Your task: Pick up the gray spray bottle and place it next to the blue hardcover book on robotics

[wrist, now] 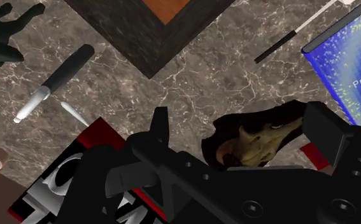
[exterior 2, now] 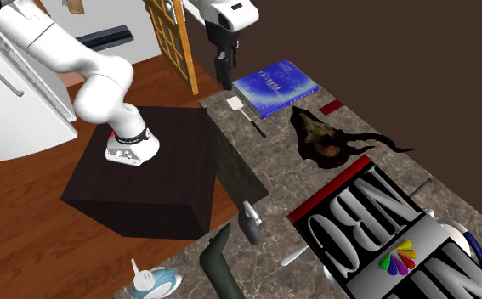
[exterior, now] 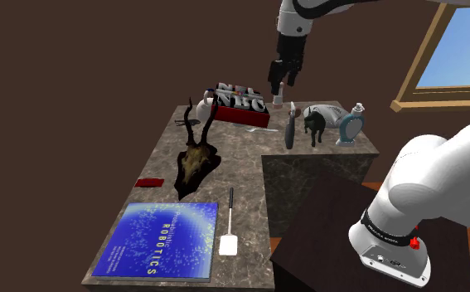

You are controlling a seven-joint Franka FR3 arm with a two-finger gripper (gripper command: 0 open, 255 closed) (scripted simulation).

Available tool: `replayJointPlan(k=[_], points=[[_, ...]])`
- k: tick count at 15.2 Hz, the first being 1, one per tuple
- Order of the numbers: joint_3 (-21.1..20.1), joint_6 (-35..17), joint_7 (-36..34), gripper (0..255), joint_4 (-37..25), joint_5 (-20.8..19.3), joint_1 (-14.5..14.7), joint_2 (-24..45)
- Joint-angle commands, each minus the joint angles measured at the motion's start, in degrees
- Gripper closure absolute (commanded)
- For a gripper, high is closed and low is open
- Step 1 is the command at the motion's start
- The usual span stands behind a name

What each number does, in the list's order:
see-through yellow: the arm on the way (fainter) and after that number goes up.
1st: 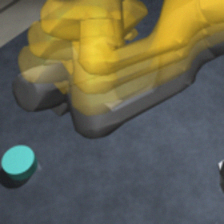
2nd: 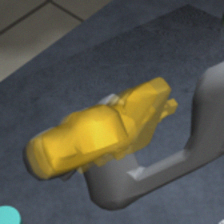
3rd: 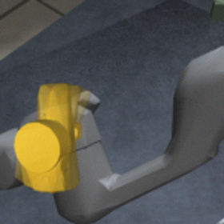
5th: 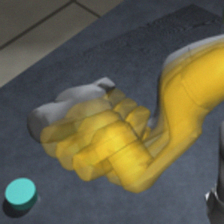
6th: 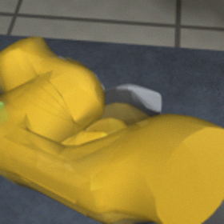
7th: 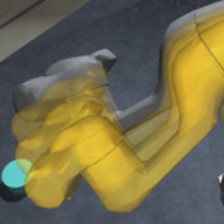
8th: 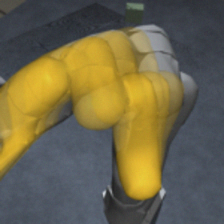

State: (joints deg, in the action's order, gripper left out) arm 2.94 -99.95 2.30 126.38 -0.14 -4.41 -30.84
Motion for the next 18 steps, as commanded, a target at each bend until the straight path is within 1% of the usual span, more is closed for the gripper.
replayJointPlan(k=[1, 9, 18], points=[[1.2, -0.2, -0.7, 0, -2.8, 0.3, -0.9, 4.9], [6.3, 0.6, -2.4, 0, -13.8, 3.0, -4.4, 23.1], [11.1, 4.5, -3.6, 0, -28.0, 8.3, -9.5, 43.2]])
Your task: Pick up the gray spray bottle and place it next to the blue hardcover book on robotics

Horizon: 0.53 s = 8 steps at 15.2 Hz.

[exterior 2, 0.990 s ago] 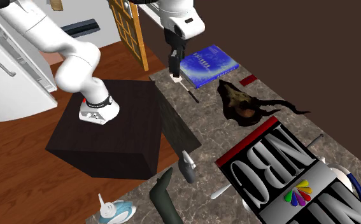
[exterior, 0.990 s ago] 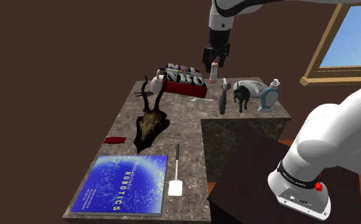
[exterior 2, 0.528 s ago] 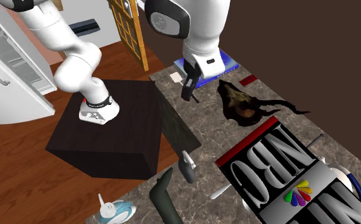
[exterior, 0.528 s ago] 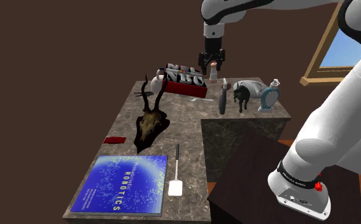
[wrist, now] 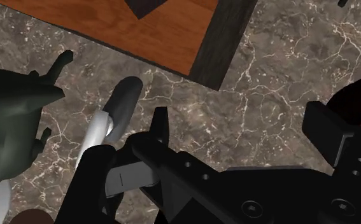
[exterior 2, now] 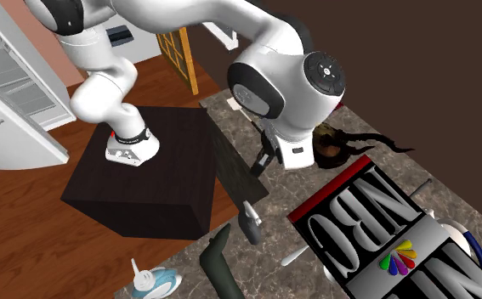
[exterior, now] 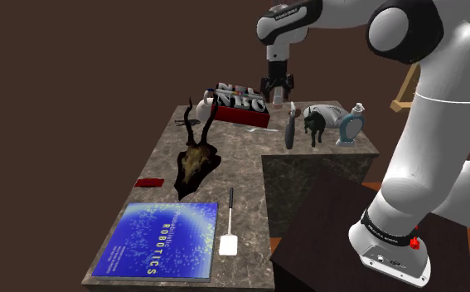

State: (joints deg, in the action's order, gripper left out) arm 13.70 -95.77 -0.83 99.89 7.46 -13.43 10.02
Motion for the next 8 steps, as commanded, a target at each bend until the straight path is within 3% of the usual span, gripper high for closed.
replayJointPlan(k=[1, 8], points=[[0.7, 1.0, -0.6, 0, -3.2, 1.4, -1.2, 4.5], [2.8, 6.0, -2.4, 0, -15.6, 6.0, -7.0, 19.9]])
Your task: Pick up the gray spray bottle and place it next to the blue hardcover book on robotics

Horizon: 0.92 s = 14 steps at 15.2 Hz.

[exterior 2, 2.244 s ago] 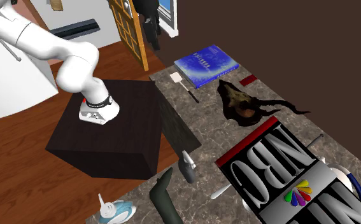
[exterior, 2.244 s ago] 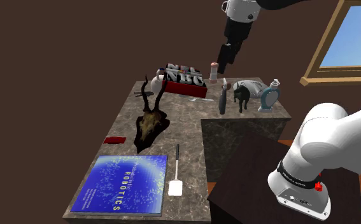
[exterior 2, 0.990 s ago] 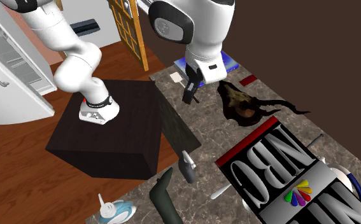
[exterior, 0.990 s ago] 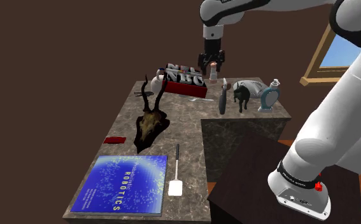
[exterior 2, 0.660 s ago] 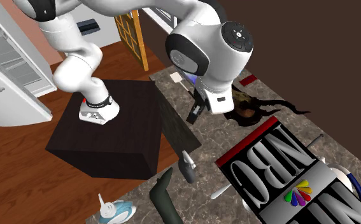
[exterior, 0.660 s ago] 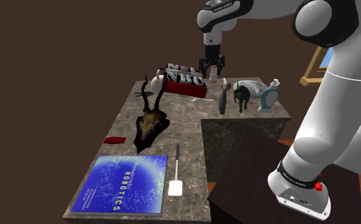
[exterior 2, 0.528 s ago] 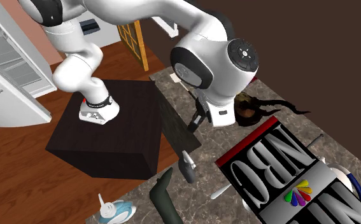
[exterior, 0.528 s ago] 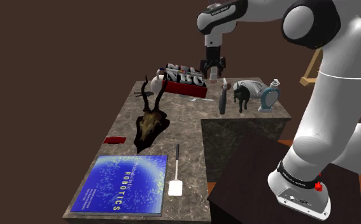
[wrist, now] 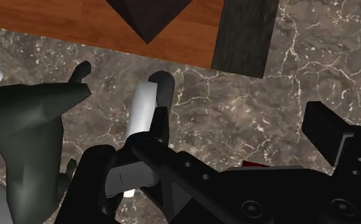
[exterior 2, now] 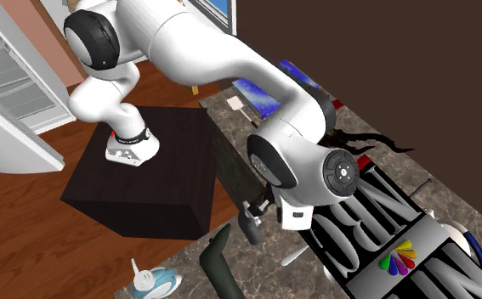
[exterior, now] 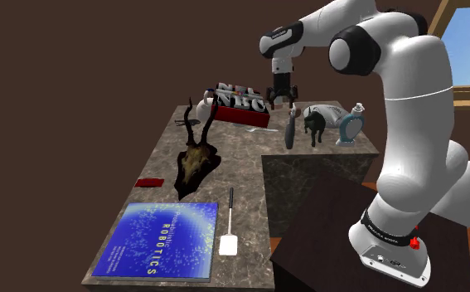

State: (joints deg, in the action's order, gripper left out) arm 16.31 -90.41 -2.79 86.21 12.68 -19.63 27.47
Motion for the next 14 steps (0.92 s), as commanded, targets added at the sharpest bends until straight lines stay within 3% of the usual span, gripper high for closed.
replayJointPlan(k=[1, 8, 14], points=[[0.4, 1.4, -0.8, 0, -3.8, 1.3, -1.8, 4.6], [1.2, 7.5, -4.3, 0, -17.4, 5.1, -8.8, 19.4], [1.3, 2.1, -3.6, 0, -9.9, 5.2, -7.4, 17.5]])
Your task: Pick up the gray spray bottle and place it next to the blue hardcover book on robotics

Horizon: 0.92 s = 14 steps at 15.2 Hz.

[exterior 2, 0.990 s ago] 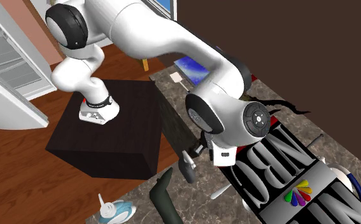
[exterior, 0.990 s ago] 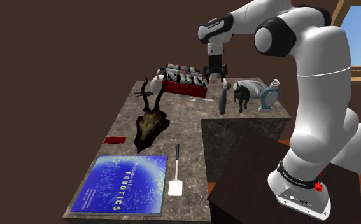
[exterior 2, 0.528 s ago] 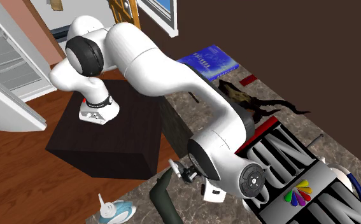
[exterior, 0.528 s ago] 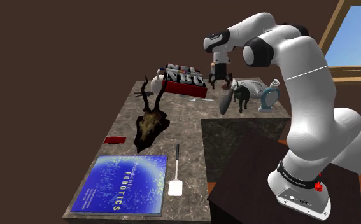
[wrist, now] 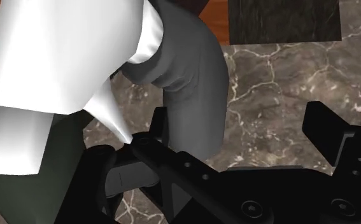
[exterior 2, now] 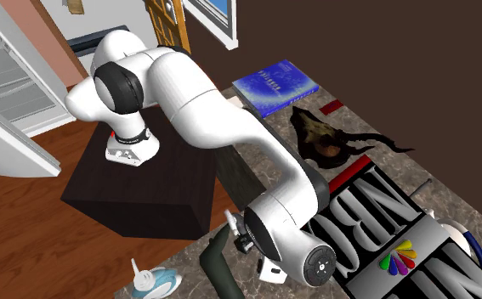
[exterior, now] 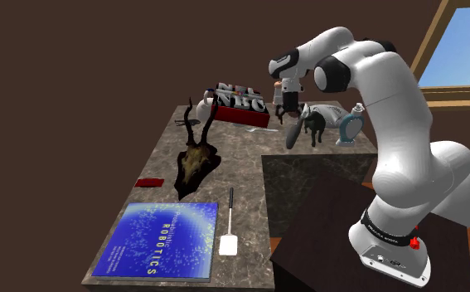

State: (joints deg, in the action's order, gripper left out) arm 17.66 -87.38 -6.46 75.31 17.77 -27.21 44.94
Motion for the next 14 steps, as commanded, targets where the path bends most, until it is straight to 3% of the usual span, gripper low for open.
replayJointPlan(k=[1, 9, 10, 14], points=[[-0.1, -1.8, 0.2, 0, 2.1, 0.1, 0.4, -0.2], [-0.1, -2.3, 0.2, 0, 2.7, 0.2, 0.5, -0.3], [-0.1, -2.3, 0.2, 255, 2.7, 0.2, 0.5, -0.3], [-0.1, -2.3, 0.2, 255, 2.7, 0.2, 0.5, -0.3]])
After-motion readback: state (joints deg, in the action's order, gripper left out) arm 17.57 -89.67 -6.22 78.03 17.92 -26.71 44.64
